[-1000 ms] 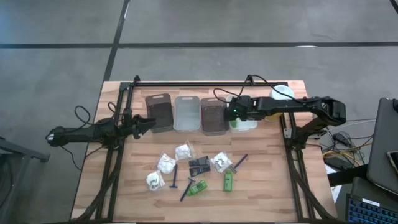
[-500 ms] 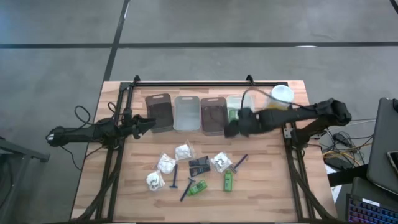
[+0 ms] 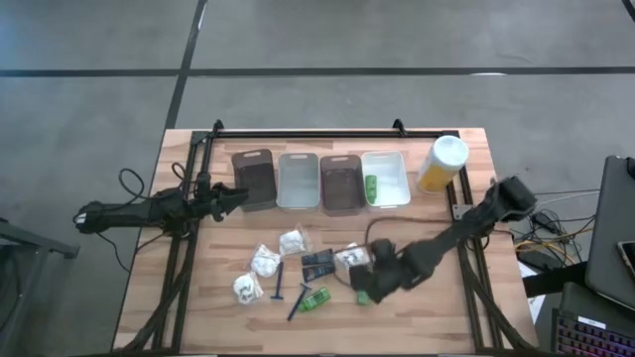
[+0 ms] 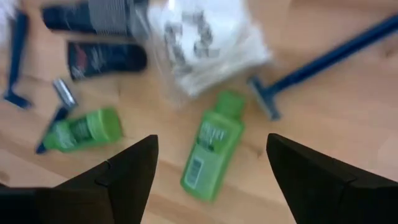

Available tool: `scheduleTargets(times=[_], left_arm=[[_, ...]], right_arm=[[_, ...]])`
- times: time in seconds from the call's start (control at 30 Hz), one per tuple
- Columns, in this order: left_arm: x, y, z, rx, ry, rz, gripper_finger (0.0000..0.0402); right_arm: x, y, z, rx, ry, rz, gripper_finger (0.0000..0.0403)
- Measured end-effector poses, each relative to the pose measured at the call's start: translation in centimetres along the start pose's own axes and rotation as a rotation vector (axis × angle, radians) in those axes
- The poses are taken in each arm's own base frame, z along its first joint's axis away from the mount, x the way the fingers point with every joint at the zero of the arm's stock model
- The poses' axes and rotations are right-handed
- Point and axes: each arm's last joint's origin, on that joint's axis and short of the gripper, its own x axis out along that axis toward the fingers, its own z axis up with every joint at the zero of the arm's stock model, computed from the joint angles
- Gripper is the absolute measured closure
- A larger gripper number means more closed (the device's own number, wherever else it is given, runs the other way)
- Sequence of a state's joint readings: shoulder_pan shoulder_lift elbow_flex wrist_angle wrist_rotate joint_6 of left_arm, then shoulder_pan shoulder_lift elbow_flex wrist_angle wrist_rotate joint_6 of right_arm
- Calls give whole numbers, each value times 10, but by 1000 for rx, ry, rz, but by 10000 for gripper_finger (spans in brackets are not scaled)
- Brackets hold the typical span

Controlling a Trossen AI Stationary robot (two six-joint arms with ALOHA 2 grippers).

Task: Pick & Place Travel size toiletries
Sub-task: Put the green shampoo into the white bin

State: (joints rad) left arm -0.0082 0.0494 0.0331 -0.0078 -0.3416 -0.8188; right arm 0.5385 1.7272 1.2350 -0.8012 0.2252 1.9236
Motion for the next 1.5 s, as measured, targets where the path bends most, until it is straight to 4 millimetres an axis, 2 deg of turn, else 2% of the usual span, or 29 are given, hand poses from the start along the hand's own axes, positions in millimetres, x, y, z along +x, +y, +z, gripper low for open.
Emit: scheduleTargets(times=[0.27, 0.4, 0.53, 0.73, 1.23, 1.5], left_arm=[[0, 0, 0, 0, 1, -2, 163], [0, 0, 0, 0, 2, -2, 163], [0, 0, 0, 0, 2, -2, 163], [0, 0, 0, 0, 2, -2, 163], [0, 0, 0, 0, 2, -1, 163], [0, 0, 0, 0, 2, -2, 163]], right_arm=[[18, 18, -34, -4, 35, -131, 68], [33, 25, -44, 58, 28, -156, 40], [47, 35, -49, 73, 17, -157, 35], [63, 38, -46, 104, -4, -196, 48], [71, 30, -39, 89, -25, -256, 110], [85, 24, -39, 92, 61, -325, 136]])
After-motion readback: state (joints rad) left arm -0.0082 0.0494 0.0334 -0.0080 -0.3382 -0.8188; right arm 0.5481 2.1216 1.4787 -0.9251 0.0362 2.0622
